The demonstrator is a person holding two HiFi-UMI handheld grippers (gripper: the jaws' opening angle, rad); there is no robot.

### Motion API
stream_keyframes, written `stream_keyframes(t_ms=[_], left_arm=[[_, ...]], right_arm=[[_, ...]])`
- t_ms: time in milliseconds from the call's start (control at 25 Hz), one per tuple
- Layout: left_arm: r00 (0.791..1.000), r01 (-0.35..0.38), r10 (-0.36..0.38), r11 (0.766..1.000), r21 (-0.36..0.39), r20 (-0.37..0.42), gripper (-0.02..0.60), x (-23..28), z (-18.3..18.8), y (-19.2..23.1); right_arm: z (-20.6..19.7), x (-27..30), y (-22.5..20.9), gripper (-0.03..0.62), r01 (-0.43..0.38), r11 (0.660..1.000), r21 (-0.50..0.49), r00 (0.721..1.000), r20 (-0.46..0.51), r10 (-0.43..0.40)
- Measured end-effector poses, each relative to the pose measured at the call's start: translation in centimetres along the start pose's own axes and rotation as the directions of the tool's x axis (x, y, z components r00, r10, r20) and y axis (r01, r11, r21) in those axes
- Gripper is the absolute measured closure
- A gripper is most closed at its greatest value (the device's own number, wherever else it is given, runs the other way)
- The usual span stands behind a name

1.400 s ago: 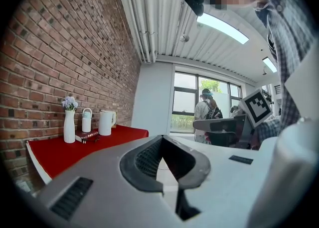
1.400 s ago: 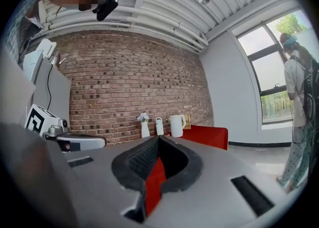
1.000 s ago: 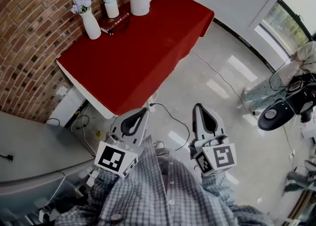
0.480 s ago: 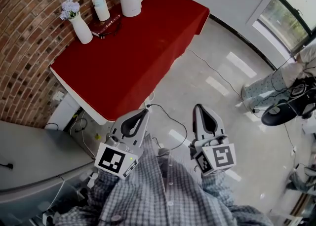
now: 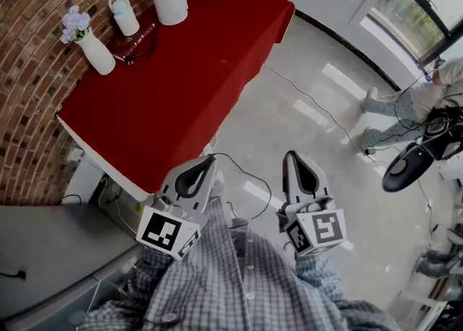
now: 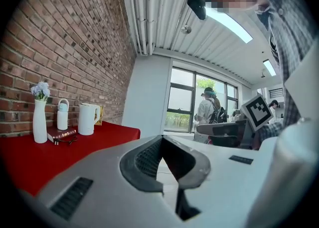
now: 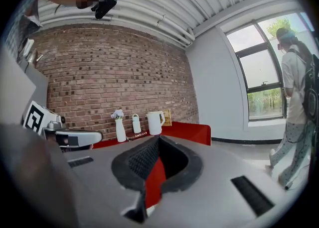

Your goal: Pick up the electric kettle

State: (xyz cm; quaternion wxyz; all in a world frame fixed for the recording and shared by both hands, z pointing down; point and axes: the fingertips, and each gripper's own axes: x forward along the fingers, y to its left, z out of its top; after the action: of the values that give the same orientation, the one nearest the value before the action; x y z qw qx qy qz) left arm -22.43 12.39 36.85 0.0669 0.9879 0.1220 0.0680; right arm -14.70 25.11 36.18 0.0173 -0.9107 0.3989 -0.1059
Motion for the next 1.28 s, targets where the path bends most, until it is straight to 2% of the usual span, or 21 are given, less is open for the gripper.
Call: stream_keyframes(t_ms=[280,520,920,1120,1280], left_arm=[[0.999,0.050,-0.049,0.999,0.011,-0.006,0.581,5.2,1.7,3.9],[0.999,0.053,-0.053,0.999,0.010,0.001,0.581,7.8,3.1,7.4],[0.998,0.064,-0.064,0.998,0.011,0.009,0.581,10.9,4.2,12.8],[0.997,0.077,-0.077,0.997,0.017,0.004,0.581,11.7,4.3,14.5],[0.997,0.075,-0.075,0.997,0.008,0.013,0.581,11.7,4.3,15.7]], right_arm=[[1.7,5.5,-1.7,0.588,0.032,0.999,0.001,0.999,-0.003,-0.032],[3.2,9.5,-2.0,0.588,0.034,0.999,-0.012,0.999,-0.004,-0.034],[4.7,15.1,-2.6,0.588,0.068,0.997,-0.020,0.998,0.010,-0.068],[4.1,17.2,-2.6,0.588,0.082,0.997,-0.003,0.997,-0.006,-0.082],[4.2,17.9,-1.8,0.588,0.078,0.996,-0.036,0.997,-0.014,-0.079]])
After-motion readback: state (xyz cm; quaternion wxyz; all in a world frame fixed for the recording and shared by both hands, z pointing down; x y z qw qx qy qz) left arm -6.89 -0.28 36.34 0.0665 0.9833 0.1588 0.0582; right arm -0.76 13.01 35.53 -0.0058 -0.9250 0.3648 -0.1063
